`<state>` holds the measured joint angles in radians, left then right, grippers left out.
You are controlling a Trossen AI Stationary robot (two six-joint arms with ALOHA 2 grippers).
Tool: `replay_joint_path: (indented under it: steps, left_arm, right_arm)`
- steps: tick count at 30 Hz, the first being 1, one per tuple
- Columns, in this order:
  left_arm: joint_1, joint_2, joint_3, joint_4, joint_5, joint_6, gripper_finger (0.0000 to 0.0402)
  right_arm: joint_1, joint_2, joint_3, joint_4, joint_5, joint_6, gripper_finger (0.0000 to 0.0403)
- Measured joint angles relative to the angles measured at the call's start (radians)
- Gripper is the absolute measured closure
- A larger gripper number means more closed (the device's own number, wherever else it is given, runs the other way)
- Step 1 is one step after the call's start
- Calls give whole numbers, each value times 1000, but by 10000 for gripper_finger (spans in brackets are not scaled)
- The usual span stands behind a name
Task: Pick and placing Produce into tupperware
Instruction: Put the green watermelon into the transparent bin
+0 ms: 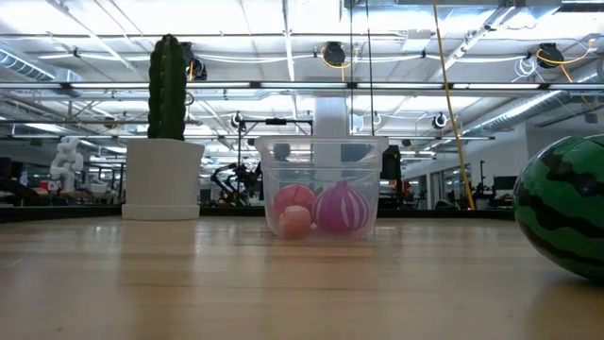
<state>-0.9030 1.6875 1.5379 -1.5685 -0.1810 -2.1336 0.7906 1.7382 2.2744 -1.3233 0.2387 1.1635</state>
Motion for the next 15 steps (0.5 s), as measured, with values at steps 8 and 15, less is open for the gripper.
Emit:
replay_joint_path:
  steps: [8, 15]
  left_arm:
    - [-7, 0, 0, -2, -6, 5, 149]
    - [-8, 0, 0, -2, -20, 29, 149]
  right_arm:
    - [9, 87, -113, -76, -5, -47, 117]
    - [-9, 89, -303, 55, -34, 79, 117]
